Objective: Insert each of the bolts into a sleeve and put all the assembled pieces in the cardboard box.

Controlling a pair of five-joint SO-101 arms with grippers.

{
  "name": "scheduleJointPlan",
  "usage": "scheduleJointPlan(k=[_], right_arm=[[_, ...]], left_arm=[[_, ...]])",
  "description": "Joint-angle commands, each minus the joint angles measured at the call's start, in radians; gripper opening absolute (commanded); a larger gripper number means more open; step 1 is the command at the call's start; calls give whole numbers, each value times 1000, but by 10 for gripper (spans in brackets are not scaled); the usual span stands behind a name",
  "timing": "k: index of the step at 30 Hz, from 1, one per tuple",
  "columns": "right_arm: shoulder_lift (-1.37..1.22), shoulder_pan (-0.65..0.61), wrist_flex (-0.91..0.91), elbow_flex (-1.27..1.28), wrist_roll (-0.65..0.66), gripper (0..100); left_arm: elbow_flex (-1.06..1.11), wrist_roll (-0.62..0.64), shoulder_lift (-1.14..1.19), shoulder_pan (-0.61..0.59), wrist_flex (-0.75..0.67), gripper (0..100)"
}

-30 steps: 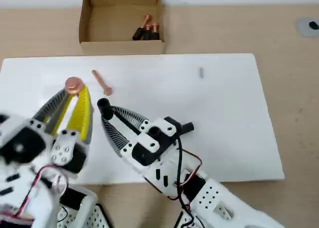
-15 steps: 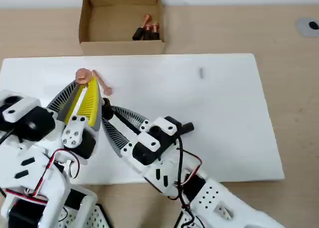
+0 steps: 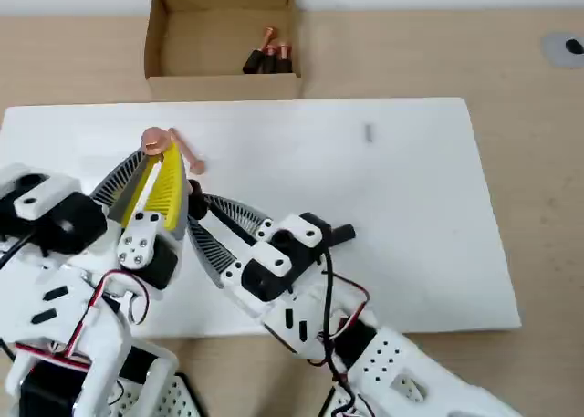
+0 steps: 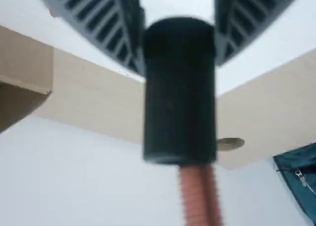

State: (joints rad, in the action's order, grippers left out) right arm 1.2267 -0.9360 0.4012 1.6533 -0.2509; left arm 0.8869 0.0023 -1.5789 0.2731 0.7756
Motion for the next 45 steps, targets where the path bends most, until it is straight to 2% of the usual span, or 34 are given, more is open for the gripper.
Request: scheduleJointPlan(k=[1,10,30,33,36,45], right_arm=[[21,-15,29,-44,0,9],[21,-15,29,-45,0,9],[21,-12,29,-45,29,9],[21,-12,29,-45,40,9],[21,-10,29,-45,43,9],[21,-10,29,-45,43,9]], left_arm=[[25,-17,4,-14,-54,6],[81,-44,5,-14,-127,6],[72,-43,4,-14,-117,17],[60,-43,2,-12,-61,76],[38,-43,2,-8,2,92],[28,-43,2,-12,11,110]])
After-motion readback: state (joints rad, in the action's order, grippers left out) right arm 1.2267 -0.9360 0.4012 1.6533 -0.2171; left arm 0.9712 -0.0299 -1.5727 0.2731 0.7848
